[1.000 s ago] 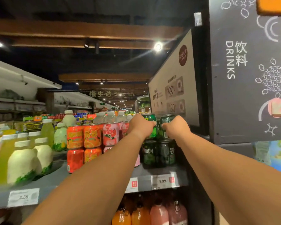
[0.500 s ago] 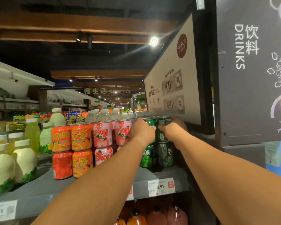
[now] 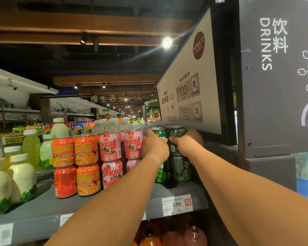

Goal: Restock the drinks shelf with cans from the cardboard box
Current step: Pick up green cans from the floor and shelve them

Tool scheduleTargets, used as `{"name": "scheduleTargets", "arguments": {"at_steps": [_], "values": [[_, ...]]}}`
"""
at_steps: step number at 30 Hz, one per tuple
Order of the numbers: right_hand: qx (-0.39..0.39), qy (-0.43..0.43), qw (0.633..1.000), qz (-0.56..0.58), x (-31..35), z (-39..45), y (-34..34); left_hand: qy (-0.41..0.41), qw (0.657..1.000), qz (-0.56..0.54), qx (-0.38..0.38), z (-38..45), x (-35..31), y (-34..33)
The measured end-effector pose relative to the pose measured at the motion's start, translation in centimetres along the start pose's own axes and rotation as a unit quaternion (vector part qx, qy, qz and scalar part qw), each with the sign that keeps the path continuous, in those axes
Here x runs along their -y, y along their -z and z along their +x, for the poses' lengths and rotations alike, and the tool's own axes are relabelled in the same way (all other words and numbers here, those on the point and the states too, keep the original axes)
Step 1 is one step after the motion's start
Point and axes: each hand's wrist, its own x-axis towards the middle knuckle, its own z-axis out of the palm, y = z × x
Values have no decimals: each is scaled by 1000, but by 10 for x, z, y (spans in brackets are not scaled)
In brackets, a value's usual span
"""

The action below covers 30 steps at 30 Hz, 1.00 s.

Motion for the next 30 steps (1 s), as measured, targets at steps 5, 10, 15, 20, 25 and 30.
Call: {"name": "scheduleTargets", "arguments": {"at_steps": [5, 10, 15, 20, 25, 30], "values": [[-6, 22, 999, -29, -2, 1, 2, 6, 999, 34, 8, 0, -3, 3], [-3, 23, 999, -36, -3, 1, 2, 9, 997, 70, 16, 1, -6, 6], [1, 19, 1000, -23, -5, 1, 0, 18, 997, 76, 17, 1, -6, 6], [2, 29, 1000, -10, -8, -1, 2, 21, 998, 57, -8, -8, -3, -2], [3, 38, 999, 3, -10, -1, 1, 23, 998, 54, -18, -8, -2, -9], [15, 26, 999, -10, -9, -1, 1, 57, 997, 43, 15, -9, 0, -12]]}}
